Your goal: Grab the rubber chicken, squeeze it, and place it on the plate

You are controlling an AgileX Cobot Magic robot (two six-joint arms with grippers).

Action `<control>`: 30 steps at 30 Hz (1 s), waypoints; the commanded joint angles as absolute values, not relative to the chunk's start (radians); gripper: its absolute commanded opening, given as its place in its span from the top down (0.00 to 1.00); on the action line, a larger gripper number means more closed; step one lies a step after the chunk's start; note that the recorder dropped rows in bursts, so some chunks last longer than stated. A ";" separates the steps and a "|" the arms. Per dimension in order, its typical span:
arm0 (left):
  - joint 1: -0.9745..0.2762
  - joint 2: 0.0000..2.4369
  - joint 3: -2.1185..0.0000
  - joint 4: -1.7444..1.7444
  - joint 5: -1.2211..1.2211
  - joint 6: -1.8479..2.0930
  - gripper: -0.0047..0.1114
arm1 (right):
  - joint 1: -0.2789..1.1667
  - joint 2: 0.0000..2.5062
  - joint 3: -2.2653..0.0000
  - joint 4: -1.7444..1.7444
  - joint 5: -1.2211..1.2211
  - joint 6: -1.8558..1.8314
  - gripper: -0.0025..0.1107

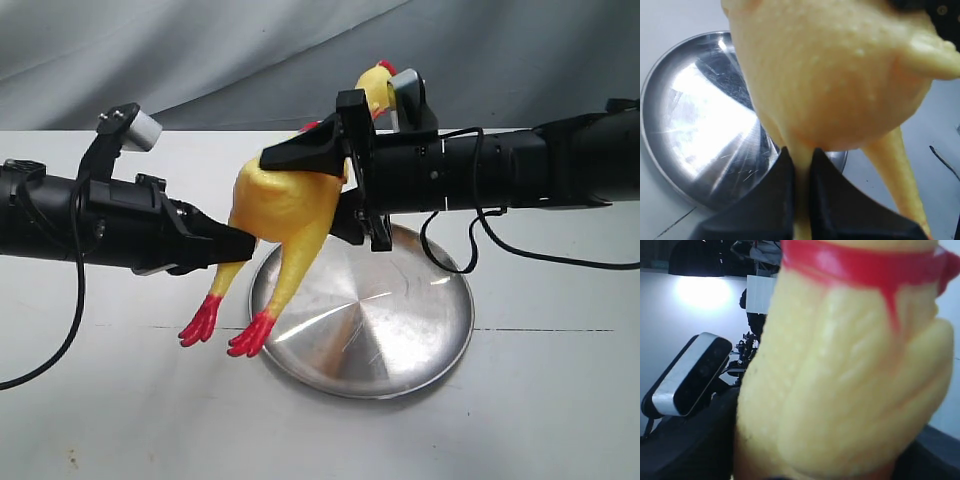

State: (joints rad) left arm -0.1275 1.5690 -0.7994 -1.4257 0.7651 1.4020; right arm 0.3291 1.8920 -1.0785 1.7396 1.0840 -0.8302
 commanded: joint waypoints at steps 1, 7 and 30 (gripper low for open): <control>-0.132 1.561 -0.809 -1.437 0.783 1.395 0.96 | 0.329 1.892 -1.084 1.744 1.133 -0.890 0.97; -0.132 1.561 -0.809 -1.437 0.783 1.395 0.96 | 0.329 1.892 -1.084 1.744 1.129 -0.897 0.98; -0.132 1.561 -0.809 -1.437 0.785 1.393 0.96 | 0.329 1.892 -1.084 1.744 1.075 -0.897 0.17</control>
State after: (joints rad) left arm -0.1275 1.5690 -0.8012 -1.4257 0.7693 1.3994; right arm 0.3291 1.8959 -1.0785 1.7397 1.0906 -0.8781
